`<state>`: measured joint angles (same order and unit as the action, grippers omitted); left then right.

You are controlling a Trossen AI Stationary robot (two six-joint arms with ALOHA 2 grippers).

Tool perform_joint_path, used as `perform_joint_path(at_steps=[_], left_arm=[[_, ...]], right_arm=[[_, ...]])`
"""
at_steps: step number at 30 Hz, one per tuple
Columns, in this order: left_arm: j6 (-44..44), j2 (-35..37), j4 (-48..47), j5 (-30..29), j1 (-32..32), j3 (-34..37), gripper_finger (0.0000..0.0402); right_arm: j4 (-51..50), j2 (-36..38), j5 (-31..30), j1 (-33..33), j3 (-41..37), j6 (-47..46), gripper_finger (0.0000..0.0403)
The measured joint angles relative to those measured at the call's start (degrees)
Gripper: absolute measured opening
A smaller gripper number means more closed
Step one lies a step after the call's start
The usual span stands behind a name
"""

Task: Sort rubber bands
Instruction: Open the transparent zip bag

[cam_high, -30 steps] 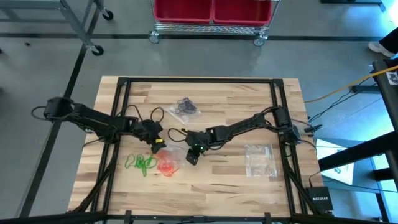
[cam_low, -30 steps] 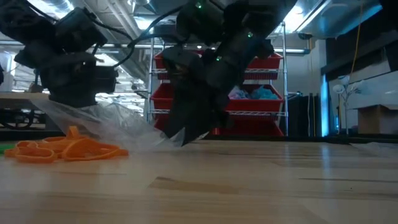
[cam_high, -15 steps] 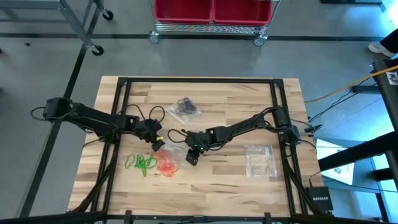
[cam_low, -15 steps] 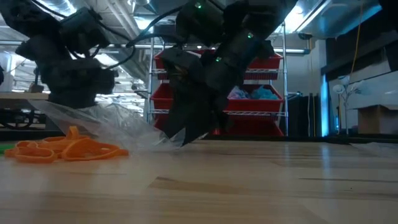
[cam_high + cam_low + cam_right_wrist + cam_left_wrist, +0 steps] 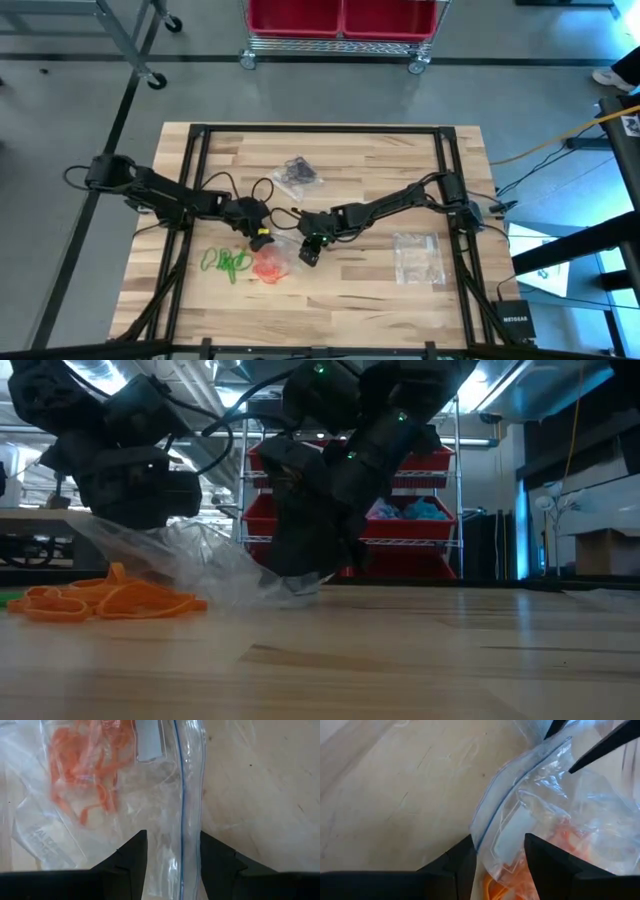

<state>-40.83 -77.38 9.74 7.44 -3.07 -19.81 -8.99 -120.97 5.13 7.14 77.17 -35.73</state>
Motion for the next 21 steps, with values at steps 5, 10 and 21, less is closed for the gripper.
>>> perform_joint_path(at_steps=[5,10,21], left_arm=[[4.9,0.0,0.0,-0.6,-0.5,0.0,0.0113],[8.2,0.0,0.3,-4.0,-0.5,0.0,0.0013],[8.5,9.9,-1.9,-7.8,-2.8,0.0,0.0001]], right_arm=[[0.1,-0.1,0.0,0.0,0.0,0.0,0.0153],[0.8,-0.2,0.0,0.0,0.0,0.3,0.0153],[-10.8,12.4,-5.8,0.0,0.0,7.8,0.0153]])
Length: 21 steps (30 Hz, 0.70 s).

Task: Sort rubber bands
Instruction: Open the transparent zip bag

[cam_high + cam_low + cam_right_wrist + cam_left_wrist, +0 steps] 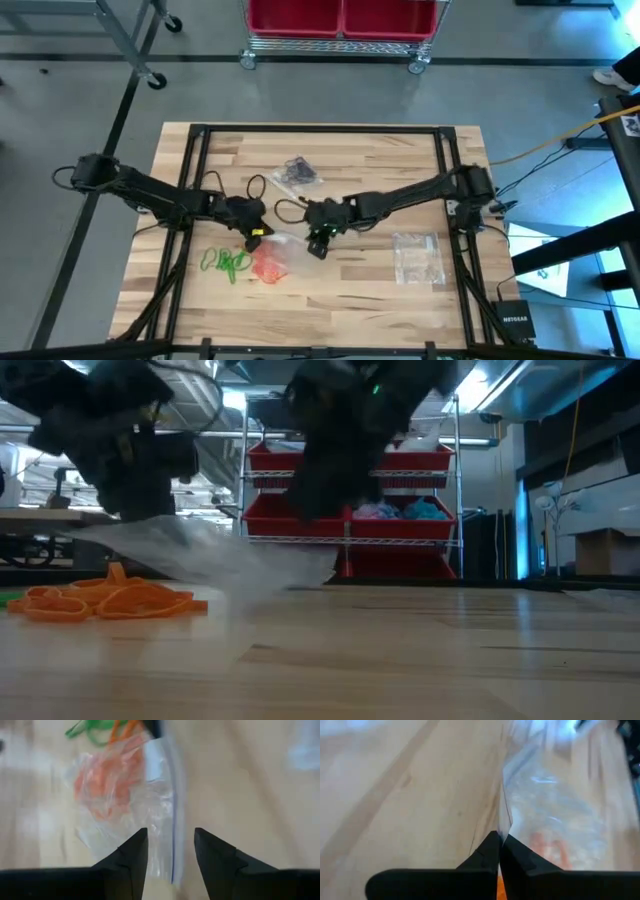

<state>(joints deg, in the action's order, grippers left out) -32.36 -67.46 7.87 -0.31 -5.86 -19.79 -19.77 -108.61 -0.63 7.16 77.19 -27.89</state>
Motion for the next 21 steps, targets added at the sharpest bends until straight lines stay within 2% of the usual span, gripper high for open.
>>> perform_joint_path(at_steps=[5,10,16,21], left_arm=[[-0.5,7.0,0.2,-3.4,-0.3,0.0,0.0000],[-5.6,9.3,-0.8,-12.9,0.0,0.0,0.0000],[-5.9,9.1,4.6,-14.4,-1.0,0.0,0.0000],[-5.2,8.2,3.9,-16.6,-0.8,0.0,0.0000]], right_arm=[[-2.2,7.3,-2.8,0.0,0.0,3.0,0.0153],[1.1,9.0,-3.0,2.1,0.0,5.5,0.0153],[5.5,3.3,-12.0,3.7,0.0,2.4,0.0153],[6.4,-1.1,-11.9,3.6,0.0,-1.9,0.0166]])
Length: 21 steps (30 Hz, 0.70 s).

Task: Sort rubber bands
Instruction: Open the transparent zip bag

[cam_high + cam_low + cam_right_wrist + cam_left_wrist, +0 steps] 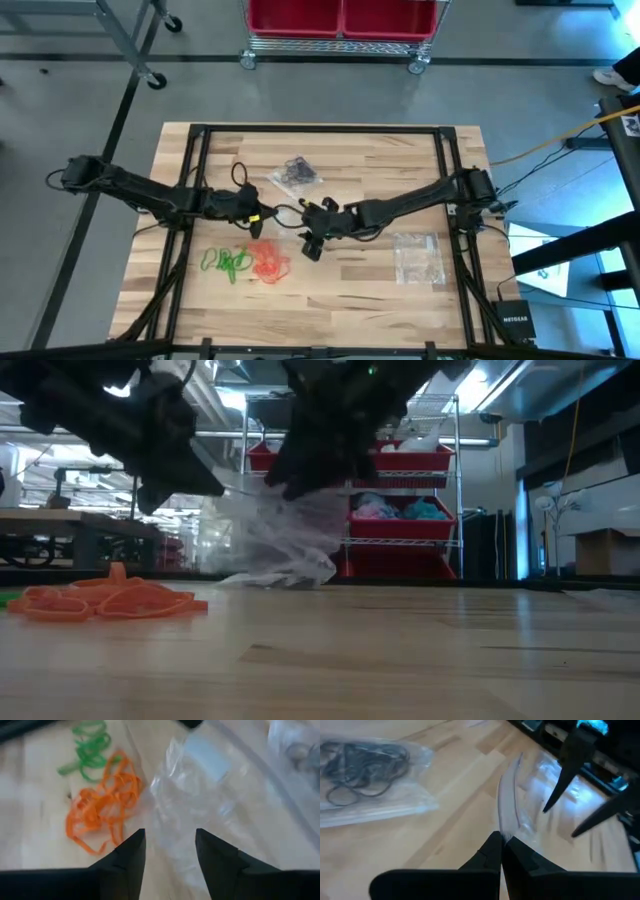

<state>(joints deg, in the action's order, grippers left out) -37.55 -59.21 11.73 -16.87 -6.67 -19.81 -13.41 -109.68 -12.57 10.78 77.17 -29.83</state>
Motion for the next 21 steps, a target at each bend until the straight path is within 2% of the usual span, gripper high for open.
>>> perform_joint_path(at_steps=[5,11,14,18,21], left_arm=[[0.5,-2.0,0.2,-0.1,0.7,0.0,0.0000],[0.0,-4.7,6.0,0.1,0.8,0.0,0.0000],[-2.5,-6.7,7.2,-0.1,0.8,0.0,0.0000],[-4.5,-9.5,7.3,-0.3,0.3,0.0,0.0000],[-5.6,-11.3,7.4,-0.3,0.3,0.0,0.0000]], right_arm=[[0.5,-0.8,-1.9,-1.2,0.0,-1.4,0.0210],[1.6,-2.0,-2.1,-2.9,0.3,-5.1,0.0258],[3.6,-4.4,-3.0,-3.1,0.3,-9.2,0.0265],[3.4,-7.9,-8.0,-3.7,0.3,-13.4,0.0259],[4.8,-8.7,-7.8,-5.3,0.3,-14.5,0.0248]])
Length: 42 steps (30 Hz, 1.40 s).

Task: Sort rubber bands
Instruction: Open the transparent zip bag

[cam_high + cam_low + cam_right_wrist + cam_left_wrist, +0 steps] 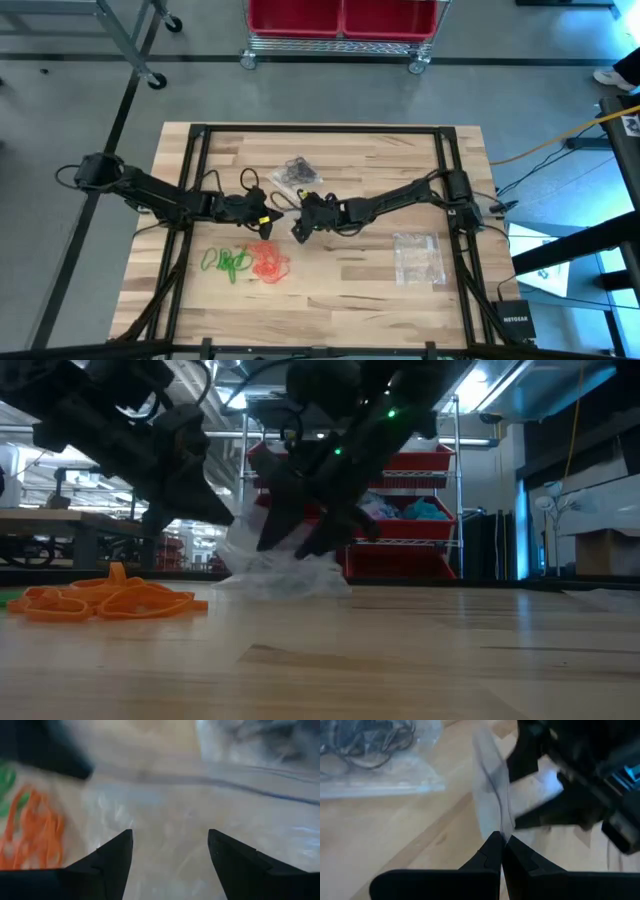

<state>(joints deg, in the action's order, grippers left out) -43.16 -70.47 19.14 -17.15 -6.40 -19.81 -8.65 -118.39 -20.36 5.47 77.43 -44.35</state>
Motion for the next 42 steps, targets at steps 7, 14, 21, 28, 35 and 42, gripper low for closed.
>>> perform_joint_path(at_steps=[7,14,21,28,35,42], left_arm=[[0.0,-1.1,0.3,0.0,0.2,0.0,0.0000],[0.6,-1.2,1.0,0.0,0.2,0.0,0.0000],[1.2,-1.2,1.3,0.0,0.2,0.0,0.0000],[1.3,-1.2,1.4,0.0,0.2,0.0,0.0000],[2.6,-1.1,1.4,0.0,0.2,0.0,0.0004],[2.8,-1.1,1.5,0.0,0.6,0.0,0.0070]], right_arm=[[1.9,-0.5,0.5,-2.2,0.0,4.7,0.0220],[4.4,-5.0,7.2,-3.0,0.0,5.9,0.0197],[5.2,-5.5,7.9,-3.0,0.0,6.9,0.0155],[5.6,-5.6,8.0,-2.9,0.0,8.6,0.0075],[5.7,-5.6,8.4,-2.9,0.0,9.1,0.0008],[6.3,-5.6,8.4,-3.0,-0.1,10.2,0.0002]])
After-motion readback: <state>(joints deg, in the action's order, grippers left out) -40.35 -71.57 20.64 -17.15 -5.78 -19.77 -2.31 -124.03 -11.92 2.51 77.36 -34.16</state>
